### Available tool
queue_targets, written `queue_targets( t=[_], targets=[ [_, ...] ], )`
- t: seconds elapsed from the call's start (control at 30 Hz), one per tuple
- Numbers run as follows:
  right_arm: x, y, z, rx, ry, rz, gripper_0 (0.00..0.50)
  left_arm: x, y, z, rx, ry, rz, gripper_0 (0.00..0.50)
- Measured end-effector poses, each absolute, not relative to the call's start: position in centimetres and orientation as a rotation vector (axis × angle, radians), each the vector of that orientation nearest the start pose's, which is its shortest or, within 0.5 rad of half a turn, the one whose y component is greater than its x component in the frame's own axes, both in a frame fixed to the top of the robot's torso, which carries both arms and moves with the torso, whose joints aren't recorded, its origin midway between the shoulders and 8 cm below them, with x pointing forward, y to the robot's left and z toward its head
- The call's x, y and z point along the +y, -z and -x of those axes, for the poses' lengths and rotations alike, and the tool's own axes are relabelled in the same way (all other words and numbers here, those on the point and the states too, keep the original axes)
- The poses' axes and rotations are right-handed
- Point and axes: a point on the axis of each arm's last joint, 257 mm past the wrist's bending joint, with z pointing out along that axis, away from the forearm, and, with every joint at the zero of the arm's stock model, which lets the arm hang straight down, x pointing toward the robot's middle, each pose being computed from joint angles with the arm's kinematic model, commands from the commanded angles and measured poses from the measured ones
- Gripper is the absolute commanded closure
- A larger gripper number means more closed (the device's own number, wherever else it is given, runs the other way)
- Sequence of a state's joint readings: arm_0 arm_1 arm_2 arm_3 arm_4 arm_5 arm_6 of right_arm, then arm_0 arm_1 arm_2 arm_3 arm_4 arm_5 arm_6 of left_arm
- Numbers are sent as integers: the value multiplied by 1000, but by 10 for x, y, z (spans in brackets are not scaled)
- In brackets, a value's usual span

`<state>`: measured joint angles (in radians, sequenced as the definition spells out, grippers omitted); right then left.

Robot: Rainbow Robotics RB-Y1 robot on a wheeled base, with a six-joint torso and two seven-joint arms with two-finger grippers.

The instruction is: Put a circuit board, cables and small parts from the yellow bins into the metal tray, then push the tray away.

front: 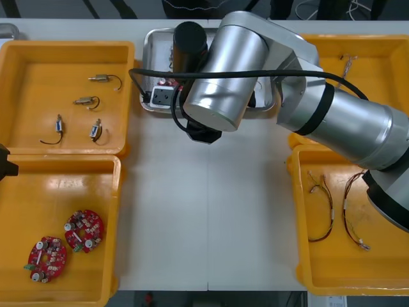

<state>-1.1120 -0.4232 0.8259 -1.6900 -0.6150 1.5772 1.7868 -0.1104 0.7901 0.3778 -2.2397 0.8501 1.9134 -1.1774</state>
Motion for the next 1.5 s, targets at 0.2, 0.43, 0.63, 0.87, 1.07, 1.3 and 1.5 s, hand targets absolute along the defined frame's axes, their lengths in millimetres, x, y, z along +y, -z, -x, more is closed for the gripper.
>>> queue_targets(
  t=[0.2,0.43,0.63,0.87,1.07,1.3,1.5],
  targets=[
    [-24,138,-469,2025,358,1598,0,389,156,-363,2643,-20,185,0],
    [-61,127,-446,2102,295,1479,0,389,156,-363,2643,-20,185,0],
    [-78,107,-443,2086,216,1337,0,389,156,-363,2643,-20,185,0],
    [-113,101,-440,2134,138,1140,0,389,156,-363,2643,-20,185,0],
    [-149,108,-439,2214,103,939,0,389,156,-363,2643,-20,185,0],
    [-190,115,-441,2337,19,587,4,389,156,-363,2643,-20,185,0],
    [-234,130,-433,2409,18,430,0,389,156,-363,2643,-20,184,0]
  ],
)
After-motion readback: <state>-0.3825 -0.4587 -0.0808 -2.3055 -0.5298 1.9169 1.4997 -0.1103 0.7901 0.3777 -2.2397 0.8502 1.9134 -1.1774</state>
